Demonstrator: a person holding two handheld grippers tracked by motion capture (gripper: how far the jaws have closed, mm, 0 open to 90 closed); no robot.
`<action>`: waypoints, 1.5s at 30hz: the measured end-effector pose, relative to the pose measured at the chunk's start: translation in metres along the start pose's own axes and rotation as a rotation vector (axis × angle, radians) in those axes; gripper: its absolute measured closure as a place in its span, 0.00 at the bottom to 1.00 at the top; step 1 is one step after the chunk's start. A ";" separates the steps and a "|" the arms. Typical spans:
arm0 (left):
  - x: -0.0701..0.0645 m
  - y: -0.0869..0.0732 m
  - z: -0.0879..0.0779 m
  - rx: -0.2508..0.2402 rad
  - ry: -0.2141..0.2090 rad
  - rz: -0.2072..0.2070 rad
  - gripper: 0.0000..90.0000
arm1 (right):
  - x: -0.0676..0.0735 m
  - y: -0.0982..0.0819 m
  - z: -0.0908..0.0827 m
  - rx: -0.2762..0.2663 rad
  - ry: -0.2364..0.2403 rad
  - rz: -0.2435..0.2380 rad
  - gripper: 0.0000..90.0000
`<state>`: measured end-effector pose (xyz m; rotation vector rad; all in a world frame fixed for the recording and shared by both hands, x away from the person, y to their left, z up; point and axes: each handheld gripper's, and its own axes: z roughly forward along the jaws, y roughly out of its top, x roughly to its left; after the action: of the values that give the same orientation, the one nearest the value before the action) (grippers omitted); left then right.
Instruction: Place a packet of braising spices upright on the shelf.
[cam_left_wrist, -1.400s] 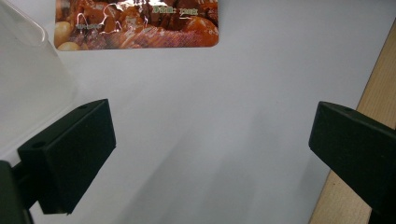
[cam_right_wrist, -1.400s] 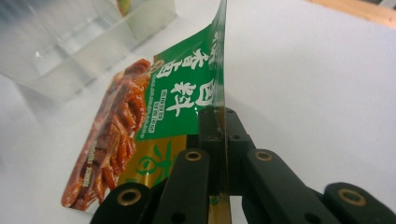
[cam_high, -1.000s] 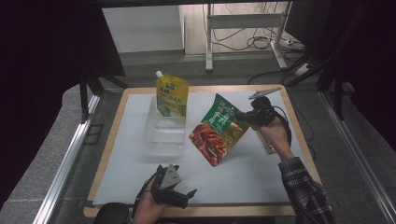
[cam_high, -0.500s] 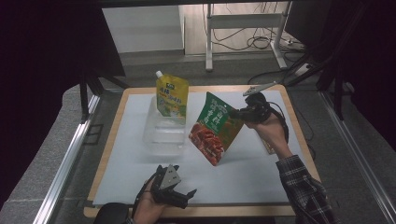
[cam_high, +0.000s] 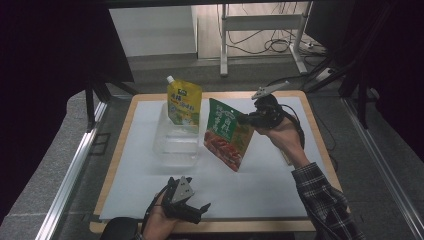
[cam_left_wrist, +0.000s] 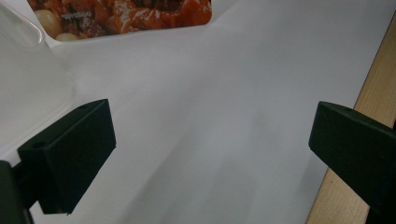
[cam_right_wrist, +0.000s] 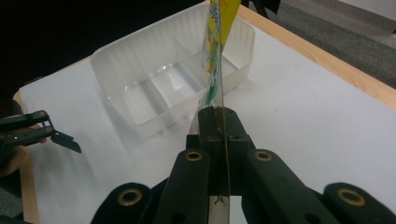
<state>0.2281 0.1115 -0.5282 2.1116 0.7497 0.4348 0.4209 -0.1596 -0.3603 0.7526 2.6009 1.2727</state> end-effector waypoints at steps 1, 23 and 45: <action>0.000 0.000 0.000 -0.001 0.000 0.001 0.00 | 0.001 0.002 0.000 0.000 -0.002 -0.003 0.99; 0.000 0.000 0.000 -0.003 0.000 -0.004 0.00 | 0.011 0.038 -0.015 -0.023 -0.034 -0.077 0.99; 0.001 0.000 0.000 -0.001 -0.003 -0.004 0.00 | 0.023 0.077 -0.001 -0.066 0.052 -0.097 0.99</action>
<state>0.2286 0.1120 -0.5281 2.1089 0.7514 0.4303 0.4291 -0.1088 -0.2980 0.5828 2.5868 1.3592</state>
